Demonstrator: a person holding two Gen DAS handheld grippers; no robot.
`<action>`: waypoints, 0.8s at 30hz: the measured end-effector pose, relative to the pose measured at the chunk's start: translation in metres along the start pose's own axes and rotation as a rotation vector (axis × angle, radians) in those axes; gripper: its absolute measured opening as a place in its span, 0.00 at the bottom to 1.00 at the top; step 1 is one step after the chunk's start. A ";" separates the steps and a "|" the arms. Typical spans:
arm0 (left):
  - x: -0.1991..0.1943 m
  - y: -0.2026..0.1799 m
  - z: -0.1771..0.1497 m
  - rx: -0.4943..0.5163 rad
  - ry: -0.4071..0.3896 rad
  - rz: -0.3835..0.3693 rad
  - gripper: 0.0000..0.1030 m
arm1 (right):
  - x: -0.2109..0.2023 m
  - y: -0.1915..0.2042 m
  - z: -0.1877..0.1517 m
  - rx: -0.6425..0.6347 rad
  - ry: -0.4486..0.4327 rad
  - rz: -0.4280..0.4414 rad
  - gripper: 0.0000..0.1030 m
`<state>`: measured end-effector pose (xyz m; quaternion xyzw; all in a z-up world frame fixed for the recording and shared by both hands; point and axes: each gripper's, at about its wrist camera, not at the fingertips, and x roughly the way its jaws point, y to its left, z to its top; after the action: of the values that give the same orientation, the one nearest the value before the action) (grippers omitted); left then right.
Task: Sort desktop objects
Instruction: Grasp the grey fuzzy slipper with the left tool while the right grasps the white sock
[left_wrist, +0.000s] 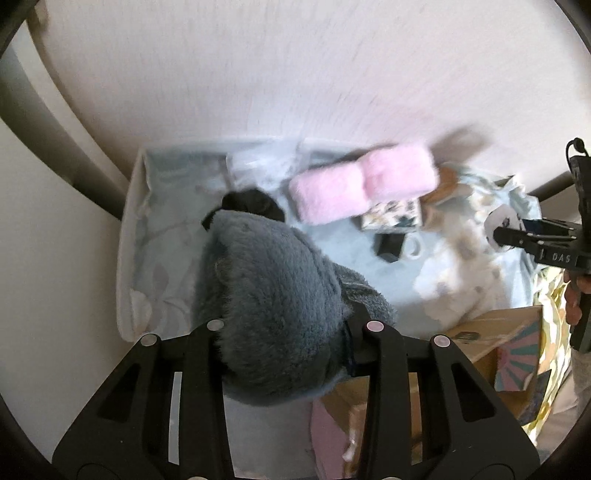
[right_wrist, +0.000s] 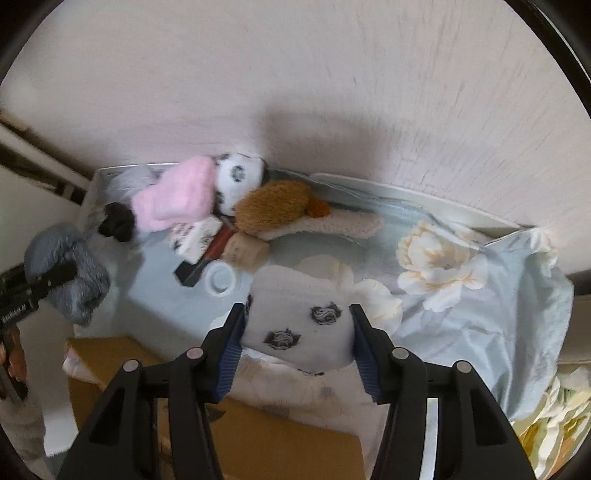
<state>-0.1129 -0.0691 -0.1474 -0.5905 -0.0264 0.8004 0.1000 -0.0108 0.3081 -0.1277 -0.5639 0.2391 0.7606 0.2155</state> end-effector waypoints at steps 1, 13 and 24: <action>-0.015 -0.001 0.003 0.003 -0.021 0.005 0.32 | -0.002 0.006 0.011 -0.015 -0.013 -0.004 0.49; -0.120 -0.070 -0.004 0.182 -0.145 -0.069 0.32 | -0.069 0.054 -0.013 -0.192 -0.118 0.031 0.49; -0.128 -0.123 -0.058 0.293 -0.077 -0.154 0.32 | -0.075 0.083 -0.072 -0.279 -0.065 0.102 0.49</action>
<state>-0.0056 0.0221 -0.0255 -0.5348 0.0418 0.8077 0.2449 0.0139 0.1943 -0.0640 -0.5503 0.1525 0.8144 0.1038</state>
